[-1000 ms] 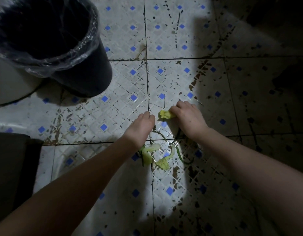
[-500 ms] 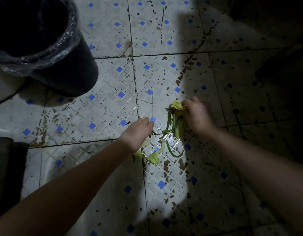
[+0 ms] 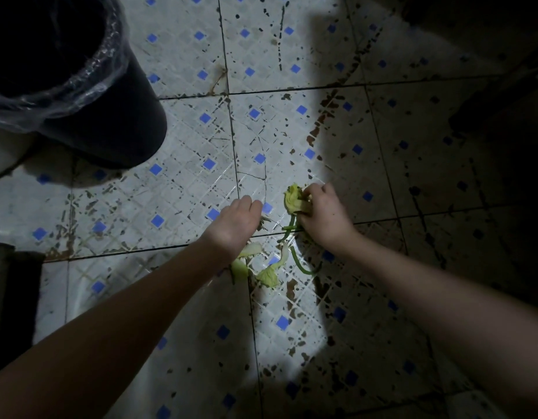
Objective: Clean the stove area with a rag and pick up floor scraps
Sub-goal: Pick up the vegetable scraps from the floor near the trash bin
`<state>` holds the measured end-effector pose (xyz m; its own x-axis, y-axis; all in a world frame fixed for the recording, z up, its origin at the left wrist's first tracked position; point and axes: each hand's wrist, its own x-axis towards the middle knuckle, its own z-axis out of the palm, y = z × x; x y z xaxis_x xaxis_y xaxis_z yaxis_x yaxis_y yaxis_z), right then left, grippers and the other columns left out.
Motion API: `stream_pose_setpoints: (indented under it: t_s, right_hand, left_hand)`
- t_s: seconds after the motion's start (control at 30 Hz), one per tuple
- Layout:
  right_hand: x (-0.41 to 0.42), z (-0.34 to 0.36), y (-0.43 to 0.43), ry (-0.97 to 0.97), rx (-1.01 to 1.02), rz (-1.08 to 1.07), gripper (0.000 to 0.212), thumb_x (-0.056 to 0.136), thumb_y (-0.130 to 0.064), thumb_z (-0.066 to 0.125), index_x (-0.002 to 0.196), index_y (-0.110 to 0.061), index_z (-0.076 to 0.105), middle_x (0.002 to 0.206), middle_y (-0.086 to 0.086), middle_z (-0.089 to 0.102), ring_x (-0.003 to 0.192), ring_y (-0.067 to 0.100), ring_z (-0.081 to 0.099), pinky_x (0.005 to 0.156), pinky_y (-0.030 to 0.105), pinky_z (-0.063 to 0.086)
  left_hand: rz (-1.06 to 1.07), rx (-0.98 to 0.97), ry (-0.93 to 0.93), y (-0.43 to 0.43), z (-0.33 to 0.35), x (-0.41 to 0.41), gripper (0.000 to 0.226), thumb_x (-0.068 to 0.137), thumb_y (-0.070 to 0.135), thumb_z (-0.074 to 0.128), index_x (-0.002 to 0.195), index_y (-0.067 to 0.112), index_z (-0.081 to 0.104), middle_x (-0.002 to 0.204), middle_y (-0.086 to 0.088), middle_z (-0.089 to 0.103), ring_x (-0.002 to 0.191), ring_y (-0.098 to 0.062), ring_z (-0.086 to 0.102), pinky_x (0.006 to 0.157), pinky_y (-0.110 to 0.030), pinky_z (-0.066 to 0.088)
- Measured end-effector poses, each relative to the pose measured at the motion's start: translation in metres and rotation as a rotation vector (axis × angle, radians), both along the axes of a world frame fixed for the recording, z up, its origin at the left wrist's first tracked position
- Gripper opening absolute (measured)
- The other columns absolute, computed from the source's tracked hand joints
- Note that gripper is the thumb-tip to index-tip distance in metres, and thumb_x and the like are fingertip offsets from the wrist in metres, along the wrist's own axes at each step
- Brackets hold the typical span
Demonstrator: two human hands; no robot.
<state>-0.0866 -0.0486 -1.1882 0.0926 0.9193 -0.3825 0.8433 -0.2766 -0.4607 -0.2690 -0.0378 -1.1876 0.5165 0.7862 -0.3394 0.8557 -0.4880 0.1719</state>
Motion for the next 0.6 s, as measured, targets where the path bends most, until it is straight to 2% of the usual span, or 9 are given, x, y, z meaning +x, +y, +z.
stream_pose_setpoints:
  t_s: [0.07,0.13,0.37,0.47,0.6]
  right_hand:
    - [-0.004,0.001,0.001,0.014,-0.001,0.007,0.038,0.080,-0.001,0.066,0.114,-0.012,0.052,0.116,0.006,0.046,0.101,0.023,0.053,0.084,0.028,0.048]
    - [-0.006,0.003,0.002,0.006,0.003,0.020,0.034,0.079,0.003,0.063,0.110,-0.010,0.055,0.109,0.008,0.049,0.098,0.024,0.052,0.078,0.031,0.046]
    - [-0.003,0.016,0.009,0.086,0.028,-0.057,0.039,0.075,0.011,0.057,0.107,-0.011,0.060,0.109,0.011,0.056,0.091,0.023,0.055,0.076,0.039,0.056]
    - [0.000,0.025,0.012,0.076,0.070,-0.082,0.038,0.077,0.011,0.057,0.108,-0.011,0.061,0.109,0.009,0.057,0.085,0.017,0.053,0.069,0.032,0.055]
    - [0.002,0.039,0.017,0.071,0.143,-0.066,0.039,0.077,0.011,0.058,0.109,-0.010,0.062,0.112,0.010,0.059,0.095,0.022,0.058,0.078,0.032,0.054]
  left_hand:
    - [0.012,-0.003,-0.006,0.001,0.002,-0.002,0.043,0.084,-0.013,0.048,0.119,0.009,0.039,0.115,-0.011,0.044,0.100,-0.021,0.045,0.086,-0.031,0.040]
    - [0.025,0.003,-0.020,0.000,0.004,-0.004,0.043,0.082,-0.016,0.047,0.116,0.009,0.040,0.114,-0.011,0.045,0.099,-0.022,0.045,0.084,-0.030,0.039]
    - [0.043,0.031,-0.054,0.002,0.019,-0.012,0.047,0.076,-0.020,0.051,0.111,0.011,0.041,0.112,-0.008,0.044,0.100,-0.023,0.045,0.086,-0.032,0.043]
    - [0.060,0.063,-0.052,0.003,0.028,-0.018,0.053,0.072,-0.019,0.056,0.114,0.011,0.042,0.112,-0.007,0.046,0.100,-0.021,0.046,0.089,-0.031,0.045]
    - [0.063,0.099,-0.034,0.004,0.038,-0.027,0.063,0.062,-0.018,0.062,0.113,0.011,0.041,0.110,-0.008,0.045,0.098,-0.022,0.047,0.086,-0.031,0.045]
